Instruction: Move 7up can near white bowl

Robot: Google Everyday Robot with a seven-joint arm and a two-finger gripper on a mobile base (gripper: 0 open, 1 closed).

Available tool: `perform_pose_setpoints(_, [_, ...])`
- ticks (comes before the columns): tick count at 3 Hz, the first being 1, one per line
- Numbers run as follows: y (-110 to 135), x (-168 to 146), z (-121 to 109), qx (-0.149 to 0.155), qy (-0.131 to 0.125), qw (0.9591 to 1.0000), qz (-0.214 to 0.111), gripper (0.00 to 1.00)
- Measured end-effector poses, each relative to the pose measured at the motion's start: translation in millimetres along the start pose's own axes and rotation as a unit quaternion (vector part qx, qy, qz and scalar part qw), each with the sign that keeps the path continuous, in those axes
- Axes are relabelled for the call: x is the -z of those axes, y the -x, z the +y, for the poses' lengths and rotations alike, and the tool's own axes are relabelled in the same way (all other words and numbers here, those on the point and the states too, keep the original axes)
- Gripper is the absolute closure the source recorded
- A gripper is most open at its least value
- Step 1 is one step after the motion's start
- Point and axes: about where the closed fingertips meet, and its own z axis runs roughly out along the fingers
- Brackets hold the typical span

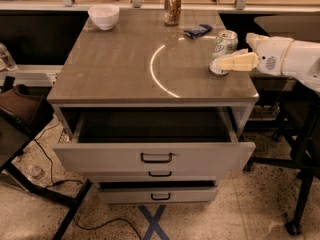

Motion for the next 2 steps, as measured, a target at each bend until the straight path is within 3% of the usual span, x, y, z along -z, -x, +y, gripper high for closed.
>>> perform_pose_setpoints(1, [5,-26,-5,0.004,0.018,0.9984,-0.053,0.01])
perform_pose_setpoints(2, [11,-44,-9,0.024,0.028,0.9963,-0.077,0.23])
